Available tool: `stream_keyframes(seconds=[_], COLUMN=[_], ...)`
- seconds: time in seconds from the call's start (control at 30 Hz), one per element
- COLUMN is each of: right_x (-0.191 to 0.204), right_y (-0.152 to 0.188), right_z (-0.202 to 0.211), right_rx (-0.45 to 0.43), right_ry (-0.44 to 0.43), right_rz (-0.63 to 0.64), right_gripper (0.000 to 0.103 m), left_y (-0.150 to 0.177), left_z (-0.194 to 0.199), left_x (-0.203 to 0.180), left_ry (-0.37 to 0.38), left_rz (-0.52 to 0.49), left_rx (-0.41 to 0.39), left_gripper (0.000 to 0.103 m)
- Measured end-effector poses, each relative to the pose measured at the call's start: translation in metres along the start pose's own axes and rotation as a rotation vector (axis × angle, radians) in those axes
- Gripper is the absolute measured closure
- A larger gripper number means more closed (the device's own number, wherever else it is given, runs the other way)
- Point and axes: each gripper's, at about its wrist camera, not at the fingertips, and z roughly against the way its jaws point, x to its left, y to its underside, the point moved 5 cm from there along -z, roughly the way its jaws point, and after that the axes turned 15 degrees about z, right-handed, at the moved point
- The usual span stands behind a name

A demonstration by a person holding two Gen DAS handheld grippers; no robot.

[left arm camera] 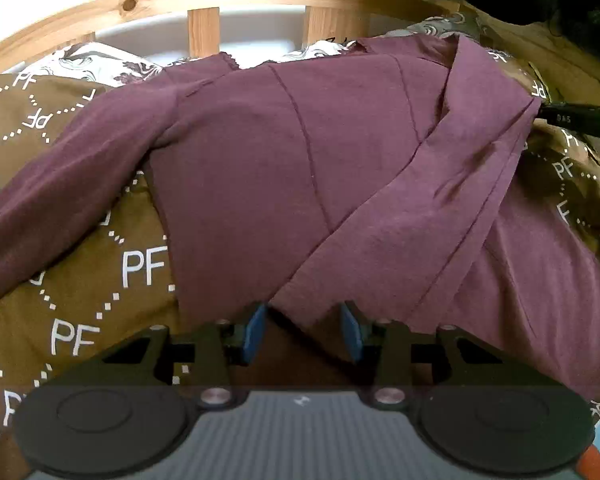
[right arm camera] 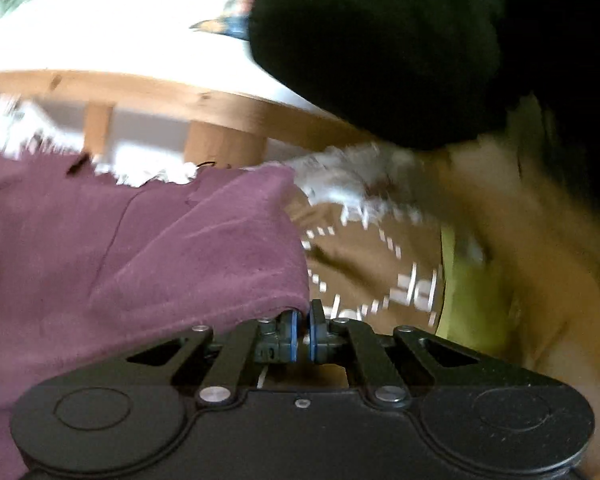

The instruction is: Fold small clothes

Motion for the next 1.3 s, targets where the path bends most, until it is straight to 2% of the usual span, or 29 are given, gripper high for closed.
stream_keyframes(seconds=[0.1, 0.2, 0.23, 0.27, 0.33, 0.4, 0.53, 0.6, 0.73, 0.77, 0.87, 1.03, 1.1, 1.17, 1.3], right_x=[0.005, 0.008, 0.008, 0.006, 0.002, 0.000, 0.007, 0.015, 0.037, 0.044, 0.066, 0.100, 0.113, 0.123, 0.136], right_y=[0.011, 0.014, 0.016, 0.018, 0.024, 0.029, 0.034, 0.034, 0.033, 0.032, 0.032, 0.045, 0.052, 0.057, 0.056], right_z=[-0.002, -0.004, -0.004, -0.003, 0.001, 0.010, 0.036, 0.055, 0.089, 0.097, 0.119, 0.149, 0.157, 0.162, 0.165], right_rx=[0.018, 0.025, 0.033, 0.037, 0.048, 0.053, 0.021, -0.013, -0.071, -0.085, -0.133, -0.174, -0.170, -0.165, -0.167], right_ry=[0.002, 0.016, 0.029, 0.035, 0.039, 0.036, 0.022, 0.003, -0.052, -0.071, -0.117, -0.186, -0.243, -0.276, -0.316], right_rz=[-0.007, 0.019, 0.023, 0.022, 0.000, -0.025, -0.039, -0.054, -0.081, -0.082, -0.081, -0.088, -0.103, -0.099, -0.104], right_gripper=[0.098, 0.096, 0.096, 0.091, 0.086, 0.085, 0.060, 0.049, 0.025, 0.018, 0.005, 0.001, 0.001, 0.001, 0.001], left_y=[0.002, 0.002, 0.002, 0.002, 0.001, -0.001, -0.005, -0.005, -0.009, -0.009, -0.004, 0.013, 0.019, 0.021, 0.021], left_z=[0.002, 0.006, 0.008, 0.011, 0.019, 0.030, 0.053, 0.064, 0.080, 0.086, 0.107, 0.153, 0.168, 0.173, 0.167], left_x=[-0.001, 0.000, 0.000, 0.001, 0.002, 0.004, 0.014, 0.025, 0.052, 0.062, 0.098, 0.161, 0.183, 0.200, 0.229], left_ry=[-0.002, 0.014, 0.023, 0.031, 0.042, 0.051, 0.039, 0.018, -0.059, -0.081, -0.175, -0.423, -0.502, -0.513, -0.470], left_rz=[-0.006, 0.012, 0.023, 0.038, 0.066, 0.083, 0.111, 0.141, 0.230, 0.265, 0.398, 0.574, 0.634, 0.703, 0.832], left_rx=[0.003, 0.007, 0.006, 0.003, -0.017, -0.049, -0.128, -0.167, -0.206, -0.219, -0.276, -0.445, -0.496, -0.494, -0.456], left_gripper=[0.056, 0.049, 0.042, 0.033, 0.023, 0.018, 0.003, 0.001, 0.001, 0.001, 0.001, 0.001, 0.001, 0.001, 0.001])
